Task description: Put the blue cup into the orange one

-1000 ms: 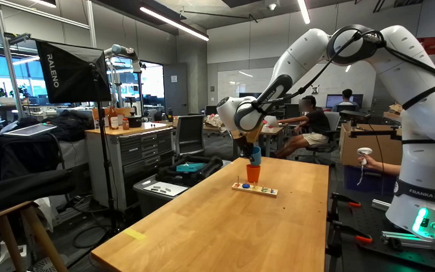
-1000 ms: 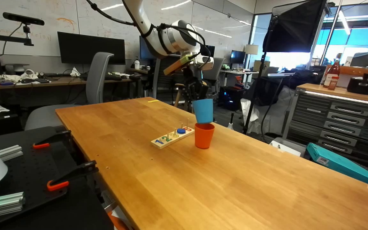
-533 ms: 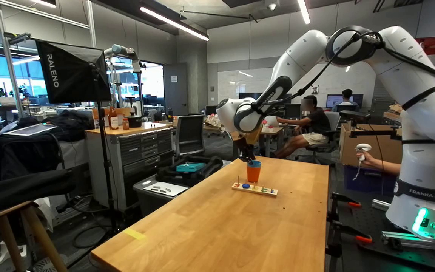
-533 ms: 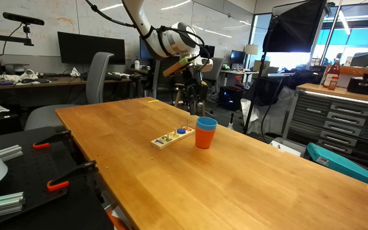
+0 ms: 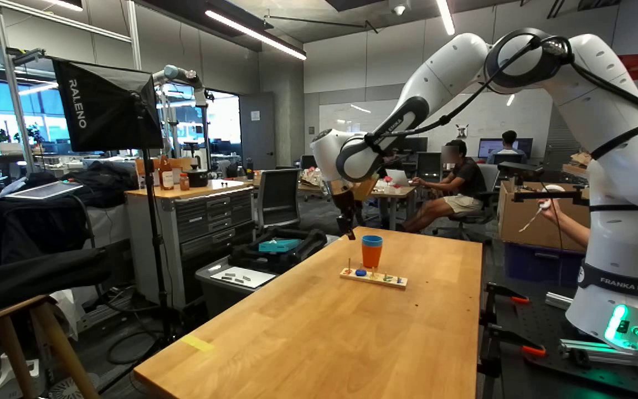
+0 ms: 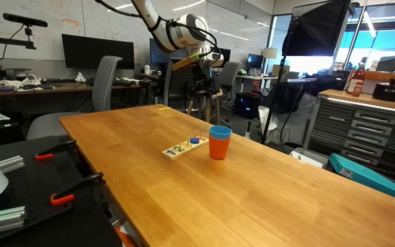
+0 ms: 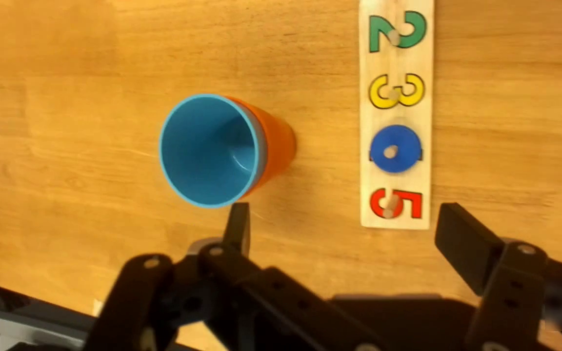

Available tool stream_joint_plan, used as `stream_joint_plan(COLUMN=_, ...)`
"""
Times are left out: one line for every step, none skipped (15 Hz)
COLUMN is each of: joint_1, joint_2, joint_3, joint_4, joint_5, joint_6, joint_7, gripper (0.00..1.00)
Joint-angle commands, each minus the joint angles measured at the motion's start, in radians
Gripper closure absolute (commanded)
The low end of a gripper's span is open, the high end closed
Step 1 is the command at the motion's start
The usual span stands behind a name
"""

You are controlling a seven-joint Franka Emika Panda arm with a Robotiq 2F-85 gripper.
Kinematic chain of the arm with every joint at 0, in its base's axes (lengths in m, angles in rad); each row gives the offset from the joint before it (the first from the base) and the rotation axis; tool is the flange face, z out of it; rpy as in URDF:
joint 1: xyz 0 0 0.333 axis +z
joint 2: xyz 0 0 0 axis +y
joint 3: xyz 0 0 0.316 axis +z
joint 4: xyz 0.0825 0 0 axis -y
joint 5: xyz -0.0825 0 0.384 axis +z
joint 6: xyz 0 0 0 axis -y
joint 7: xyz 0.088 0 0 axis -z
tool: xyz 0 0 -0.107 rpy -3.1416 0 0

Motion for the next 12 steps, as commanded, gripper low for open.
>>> stream_joint_plan(joint_1=-0.033, joint_2=-0.113, joint_3=0.066, joint_4=-0.029, joint_5=0.112, joint_6=0.025, joint_7=-0.117, gripper=0.00)
stream_joint_plan(joint_1=-0.043, joint_2=-0.139, joint_3=0.082, joint_4=-0.027, joint_5=0.162, joint_6=0.024, joint_7=-0.146, gripper=0.00)
stream_joint_plan(joint_1=-0.051, joint_2=-0.160, joint_3=0.095, joint_4=-0.027, joint_5=0.209, joint_6=0.023, joint_7=-0.176, gripper=0.00)
stream_joint_plan(joint_1=-0.061, joint_2=-0.178, joint_3=0.107, joint_4=-0.026, joint_5=0.259, joint_6=0.023, joint_7=-0.206, gripper=0.00)
stream_joint_plan(joint_1=-0.066, joint_2=-0.197, joint_3=0.113, joint_4=-0.025, joint_5=0.297, joint_6=0.020, joint_7=-0.231, gripper=0.00)
stream_joint_plan(joint_1=-0.074, joint_2=-0.211, joint_3=0.118, joint_4=-0.020, joint_5=0.333, joint_6=0.015, joint_7=-0.257, gripper=0.00)
stream_joint_plan(joint_1=-0.082, joint_2=-0.226, joint_3=0.120, joint_4=-0.016, joint_5=0.366, joint_6=0.005, joint_7=-0.280, gripper=0.00)
stream_joint_plan(joint_1=-0.091, joint_2=-0.237, joint_3=0.119, joint_4=-0.007, joint_5=0.395, joint_6=-0.001, joint_7=-0.299, gripper=0.00)
stream_joint_plan(joint_1=-0.098, joint_2=-0.252, joint_3=0.115, joint_4=-0.003, joint_5=0.417, joint_6=-0.010, joint_7=-0.309, gripper=0.00)
stream_joint_plan(joint_1=-0.105, joint_2=-0.264, joint_3=0.110, joint_4=0.003, joint_5=0.431, joint_6=-0.019, joint_7=-0.322, gripper=0.00)
stream_joint_plan(joint_1=-0.112, joint_2=-0.270, joint_3=0.103, joint_4=0.011, joint_5=0.438, joint_6=-0.028, joint_7=-0.323, gripper=0.00)
stream_joint_plan(joint_1=-0.121, joint_2=-0.283, joint_3=0.097, joint_4=0.015, joint_5=0.442, joint_6=-0.039, joint_7=-0.323, gripper=0.00)
